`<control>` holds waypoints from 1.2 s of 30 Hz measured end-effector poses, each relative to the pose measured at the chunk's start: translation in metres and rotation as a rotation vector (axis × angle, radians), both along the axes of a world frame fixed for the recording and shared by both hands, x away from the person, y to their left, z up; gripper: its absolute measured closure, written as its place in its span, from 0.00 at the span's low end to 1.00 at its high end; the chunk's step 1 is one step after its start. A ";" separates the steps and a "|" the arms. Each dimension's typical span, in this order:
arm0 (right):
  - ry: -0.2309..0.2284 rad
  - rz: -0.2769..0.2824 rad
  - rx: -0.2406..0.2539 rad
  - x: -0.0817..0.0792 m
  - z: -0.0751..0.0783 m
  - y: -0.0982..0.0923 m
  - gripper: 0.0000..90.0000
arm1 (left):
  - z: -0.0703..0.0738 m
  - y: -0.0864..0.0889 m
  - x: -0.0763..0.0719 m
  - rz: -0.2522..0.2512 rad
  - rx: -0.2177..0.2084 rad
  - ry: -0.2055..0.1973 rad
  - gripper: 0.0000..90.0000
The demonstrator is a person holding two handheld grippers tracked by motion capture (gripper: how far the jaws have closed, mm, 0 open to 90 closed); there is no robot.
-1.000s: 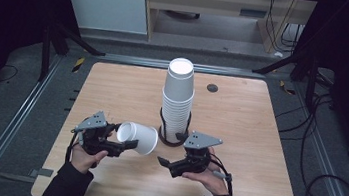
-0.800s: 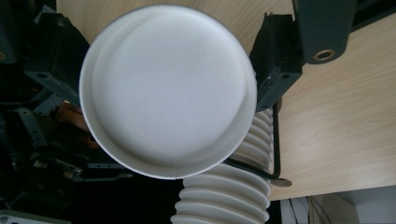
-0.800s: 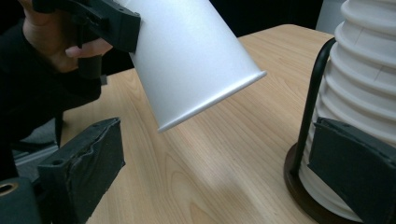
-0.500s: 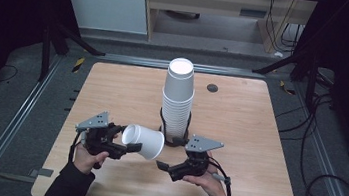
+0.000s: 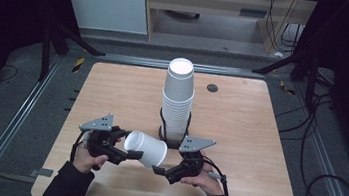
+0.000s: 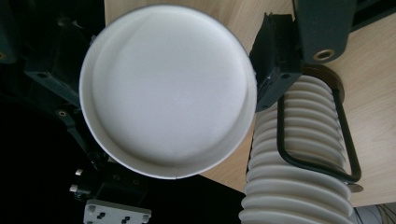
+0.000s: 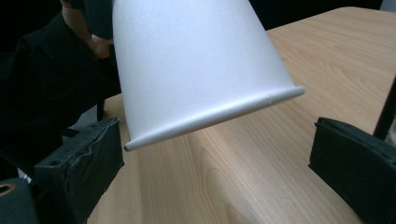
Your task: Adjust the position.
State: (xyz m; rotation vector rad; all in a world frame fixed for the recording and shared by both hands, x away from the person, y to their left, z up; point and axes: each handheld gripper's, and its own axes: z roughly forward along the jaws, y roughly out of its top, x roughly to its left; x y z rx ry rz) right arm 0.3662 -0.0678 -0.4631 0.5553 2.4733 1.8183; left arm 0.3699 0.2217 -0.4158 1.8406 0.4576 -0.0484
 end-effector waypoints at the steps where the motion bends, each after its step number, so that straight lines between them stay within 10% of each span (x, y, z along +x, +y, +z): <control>1: 0.003 0.006 -0.001 0.000 0.000 0.001 0.03 | 0.000 0.000 0.000 0.000 0.000 0.000 0.25; 36: -0.008 0.147 0.001 0.001 -0.001 0.015 0.10 | -0.001 -0.014 -0.004 -0.099 0.028 0.007 0.25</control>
